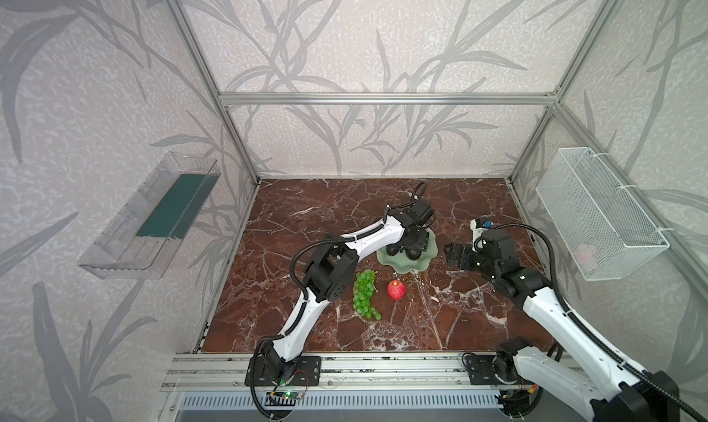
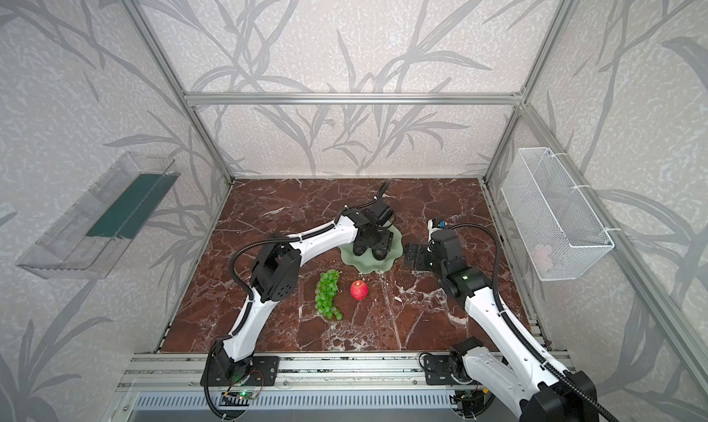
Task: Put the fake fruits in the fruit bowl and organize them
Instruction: 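Lower the avocado into the bowl beside the first and open the left gripper, then grasp the red apple with the right gripper while the left arm withdraws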
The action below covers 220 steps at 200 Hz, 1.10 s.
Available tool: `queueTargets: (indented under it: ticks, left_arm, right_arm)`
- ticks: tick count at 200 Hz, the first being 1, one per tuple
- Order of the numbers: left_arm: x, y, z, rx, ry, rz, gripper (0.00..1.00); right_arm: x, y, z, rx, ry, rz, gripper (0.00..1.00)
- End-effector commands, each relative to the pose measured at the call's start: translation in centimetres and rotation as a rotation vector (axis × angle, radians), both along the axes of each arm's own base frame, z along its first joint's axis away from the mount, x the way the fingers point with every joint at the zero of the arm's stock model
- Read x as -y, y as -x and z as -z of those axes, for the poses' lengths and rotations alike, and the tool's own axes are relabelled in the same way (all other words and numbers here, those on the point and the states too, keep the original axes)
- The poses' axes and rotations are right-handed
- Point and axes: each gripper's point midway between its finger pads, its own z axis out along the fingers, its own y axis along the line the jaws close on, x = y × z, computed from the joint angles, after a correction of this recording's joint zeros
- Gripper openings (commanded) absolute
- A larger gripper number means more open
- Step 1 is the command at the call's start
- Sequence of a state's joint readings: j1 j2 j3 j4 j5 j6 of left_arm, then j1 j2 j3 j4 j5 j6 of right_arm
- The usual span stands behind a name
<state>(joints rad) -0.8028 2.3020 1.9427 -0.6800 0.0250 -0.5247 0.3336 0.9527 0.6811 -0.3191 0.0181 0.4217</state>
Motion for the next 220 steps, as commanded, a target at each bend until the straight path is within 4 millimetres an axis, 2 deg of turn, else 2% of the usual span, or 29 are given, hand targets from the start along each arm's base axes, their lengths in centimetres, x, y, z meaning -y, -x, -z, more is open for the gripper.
queueTargets:
  ticks: [1,22,44,58,77,87,110,134,170,195,220]
  left_arm:
    - [0.2,-0.5,-1.5,0.028,0.018,-0.016,0.74]
    - [0.4,-1.0,-4.2,0.079,0.059,-0.024,0.74]
    - [0.0,-1.8,-8.8,0.173,0.121,-0.045,0.74]
    - [-1.0,-2.3,-12.1,0.251,0.161,-0.073,0.75]
    - [-4.0,-2.7,-15.7,0.375,0.186,-0.154,0.76]
    - [-6.1,-2.7,-16.9,0.424,0.193,-0.198,0.77]
    - [-12.0,-2.2,-19.5,0.527,0.222,-0.32,0.79]
    - [-18.9,-0.6,-20.0,0.598,0.212,-0.45,0.82]
    - [-28.1,3.0,-18.1,0.653,0.143,-0.625,0.89]
    - [-32.4,5.6,-16.5,0.65,0.086,-0.723,0.91]
    - [-34.9,7.4,-15.3,0.644,0.073,-0.781,0.91]
  right_arm:
    - [0.3,0.0,-1.0,0.024,0.013,0.004,0.99]
    - [0.2,0.1,-1.1,0.022,0.027,-0.021,1.0]
    - [-0.5,0.4,-0.9,0.005,0.018,-0.061,0.99]
    - [-1.1,0.8,-0.5,-0.021,0.018,-0.088,0.98]
    - [-2.1,1.4,0.0,-0.044,0.057,-0.127,0.97]
    - [-3.1,2.0,0.2,-0.05,0.089,-0.162,0.97]
    - [-5.9,3.4,1.2,-0.078,0.119,-0.24,0.96]
    - [-9.5,5.2,2.5,-0.107,0.144,-0.321,0.96]
    - [-14.6,7.0,4.7,-0.176,0.158,-0.415,0.96]
    - [-17.0,7.0,5.7,-0.208,0.183,-0.45,0.95]
    - [-18.2,6.3,7.0,-0.222,0.205,-0.45,0.95]
